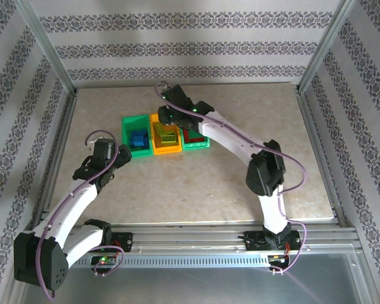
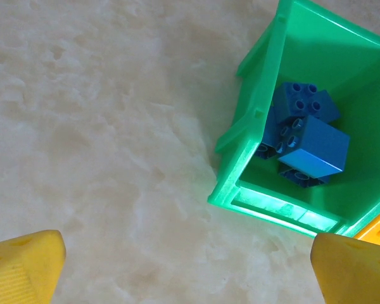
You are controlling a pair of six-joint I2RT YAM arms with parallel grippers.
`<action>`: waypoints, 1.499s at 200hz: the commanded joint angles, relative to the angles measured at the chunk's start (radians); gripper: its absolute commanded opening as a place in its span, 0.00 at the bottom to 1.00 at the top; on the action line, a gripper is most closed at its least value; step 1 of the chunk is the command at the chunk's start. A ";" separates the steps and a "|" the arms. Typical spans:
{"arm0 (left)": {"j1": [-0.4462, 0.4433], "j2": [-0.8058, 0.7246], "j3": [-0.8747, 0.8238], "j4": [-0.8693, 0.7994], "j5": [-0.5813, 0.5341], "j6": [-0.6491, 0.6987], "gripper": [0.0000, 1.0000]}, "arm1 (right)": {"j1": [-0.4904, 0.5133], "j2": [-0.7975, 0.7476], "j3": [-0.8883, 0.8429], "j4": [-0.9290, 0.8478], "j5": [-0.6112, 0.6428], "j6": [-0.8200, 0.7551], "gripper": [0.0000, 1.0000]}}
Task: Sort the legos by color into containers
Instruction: Place the lego in the container.
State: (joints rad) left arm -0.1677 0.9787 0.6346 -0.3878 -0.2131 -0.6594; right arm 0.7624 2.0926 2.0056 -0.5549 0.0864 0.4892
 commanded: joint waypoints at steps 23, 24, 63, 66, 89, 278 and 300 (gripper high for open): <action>0.020 -0.040 -0.024 0.028 0.006 -0.005 1.00 | 0.064 0.195 0.285 -0.074 -0.023 -0.113 0.16; 0.020 -0.041 -0.024 0.029 0.007 -0.006 1.00 | 0.065 0.199 0.288 -0.075 -0.023 -0.115 0.16; 0.020 -0.037 -0.034 0.045 0.019 -0.007 1.00 | 0.086 0.336 0.459 -0.089 -0.038 -0.155 0.19; 0.021 -0.036 -0.034 0.047 0.018 -0.008 1.00 | 0.086 0.344 0.468 -0.089 -0.040 -0.157 0.19; 0.021 -0.024 -0.027 0.050 0.024 -0.005 1.00 | 0.086 0.403 0.530 -0.088 -0.048 -0.167 0.21; 0.022 -0.044 -0.004 0.025 -0.013 0.042 0.99 | 0.049 0.110 0.171 -0.038 0.143 -0.166 0.65; 0.022 -0.054 -0.004 0.034 -0.021 0.068 1.00 | 0.022 -0.072 -0.128 0.071 0.184 -0.124 0.69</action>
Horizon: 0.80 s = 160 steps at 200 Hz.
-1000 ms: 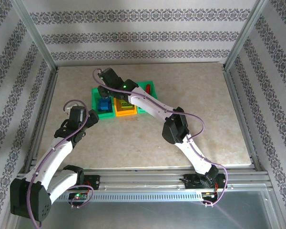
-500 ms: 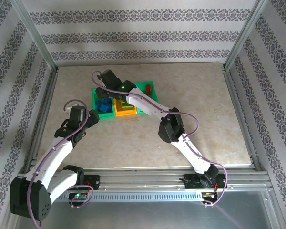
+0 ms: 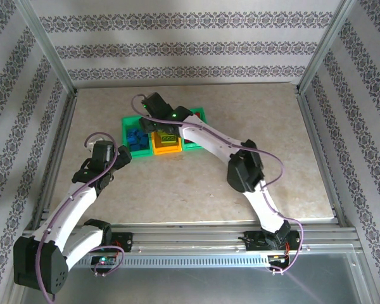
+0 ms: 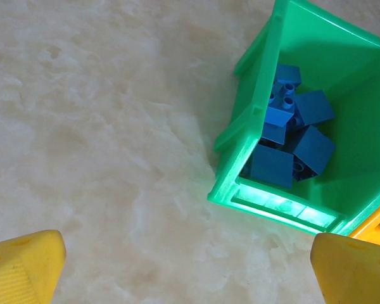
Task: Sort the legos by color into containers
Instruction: Place the lego in the container, then reset both arms
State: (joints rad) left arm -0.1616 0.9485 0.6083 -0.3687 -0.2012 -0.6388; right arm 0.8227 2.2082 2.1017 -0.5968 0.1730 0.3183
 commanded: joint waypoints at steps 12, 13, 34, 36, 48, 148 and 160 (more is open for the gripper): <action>0.016 -0.031 0.018 0.027 -0.029 0.066 1.00 | -0.062 -0.291 -0.381 0.165 0.117 0.077 0.71; 0.016 -0.032 0.018 0.028 -0.029 0.067 1.00 | -0.062 -0.295 -0.395 0.172 0.119 0.080 0.71; 0.019 -0.045 0.004 0.058 -0.021 0.097 1.00 | -0.104 -0.472 -0.637 0.232 0.176 0.117 0.76; 0.019 -0.046 0.003 0.060 -0.020 0.100 1.00 | -0.107 -0.488 -0.656 0.234 0.182 0.118 0.77; 0.021 -0.052 -0.007 0.076 -0.029 0.116 1.00 | -0.131 -0.577 -0.766 0.235 0.231 0.125 0.80; 0.053 -0.006 -0.136 0.484 -0.183 0.347 1.00 | -0.518 -1.112 -1.322 0.297 0.327 0.116 0.98; 0.062 0.024 -0.164 0.582 -0.192 0.399 1.00 | -0.563 -1.122 -1.348 0.324 0.324 0.102 0.98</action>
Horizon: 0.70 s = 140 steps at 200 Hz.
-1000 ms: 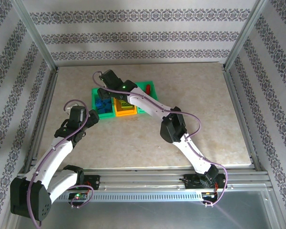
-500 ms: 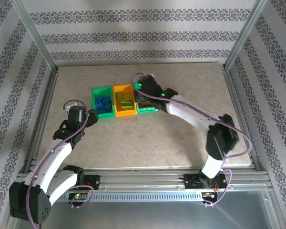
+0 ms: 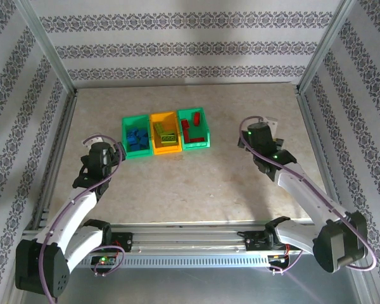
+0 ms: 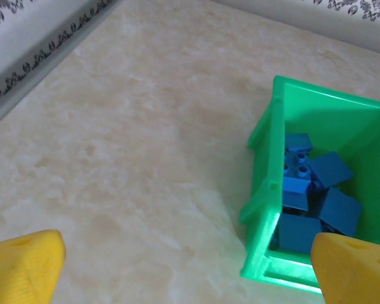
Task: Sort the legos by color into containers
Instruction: Reset both arms
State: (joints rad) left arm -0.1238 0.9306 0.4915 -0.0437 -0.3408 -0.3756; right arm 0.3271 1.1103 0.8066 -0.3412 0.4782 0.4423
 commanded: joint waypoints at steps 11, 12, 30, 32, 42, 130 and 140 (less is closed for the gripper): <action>0.032 0.074 -0.069 0.341 -0.050 0.185 1.00 | -0.103 -0.024 -0.080 0.109 0.016 -0.039 0.98; 0.034 0.076 -0.072 0.348 -0.049 0.190 1.00 | -0.106 -0.024 -0.082 0.111 0.014 -0.041 0.98; 0.048 0.119 -0.102 0.463 -0.022 0.254 1.00 | -0.137 -0.018 -0.127 0.204 0.011 -0.102 0.98; 0.051 0.124 -0.105 0.473 -0.018 0.260 1.00 | -0.137 -0.017 -0.138 0.225 0.012 -0.118 0.98; 0.059 0.147 -0.124 0.536 0.014 0.286 0.99 | -0.137 -0.015 -0.168 0.301 0.014 -0.171 0.98; 0.118 0.364 -0.233 0.929 0.249 0.354 0.99 | -0.185 0.090 -0.441 0.907 -0.070 -0.362 0.98; 0.123 0.396 -0.240 0.976 0.266 0.355 0.99 | -0.187 0.113 -0.450 0.941 -0.082 -0.364 0.98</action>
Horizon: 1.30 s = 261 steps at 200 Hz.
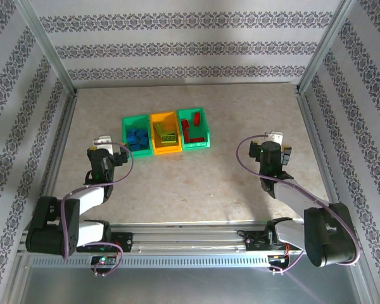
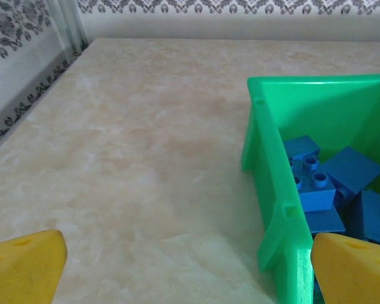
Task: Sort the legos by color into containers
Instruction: Reset both arms
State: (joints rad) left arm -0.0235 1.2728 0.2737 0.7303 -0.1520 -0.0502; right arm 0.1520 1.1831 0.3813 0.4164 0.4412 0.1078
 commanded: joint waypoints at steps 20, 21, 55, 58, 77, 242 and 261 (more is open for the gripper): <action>0.026 0.104 -0.027 0.279 0.115 0.037 0.99 | -0.015 0.079 -0.032 0.251 -0.061 -0.041 0.98; 0.026 0.107 -0.027 0.282 0.117 0.037 0.99 | -0.014 0.079 -0.032 0.253 -0.062 -0.041 0.98; 0.030 0.234 -0.029 0.410 0.180 0.044 1.00 | -0.026 0.126 -0.032 0.356 -0.097 -0.063 0.98; 0.030 0.245 -0.028 0.420 0.183 0.045 1.00 | -0.027 0.131 -0.032 0.361 -0.097 -0.066 0.98; 0.031 0.305 -0.019 0.457 0.230 0.058 0.99 | -0.036 0.156 -0.027 0.379 -0.126 -0.089 0.98; 0.053 0.321 0.114 0.215 0.253 0.049 1.00 | -0.170 0.346 -0.007 0.535 -0.513 -0.060 0.98; 0.053 0.320 0.114 0.215 0.253 0.050 1.00 | -0.170 0.347 -0.007 0.534 -0.512 -0.061 0.98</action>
State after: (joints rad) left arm 0.0154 1.5944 0.3859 0.9520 0.1040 0.0109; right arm -0.0113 1.5265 0.3603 0.9318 -0.0017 0.0383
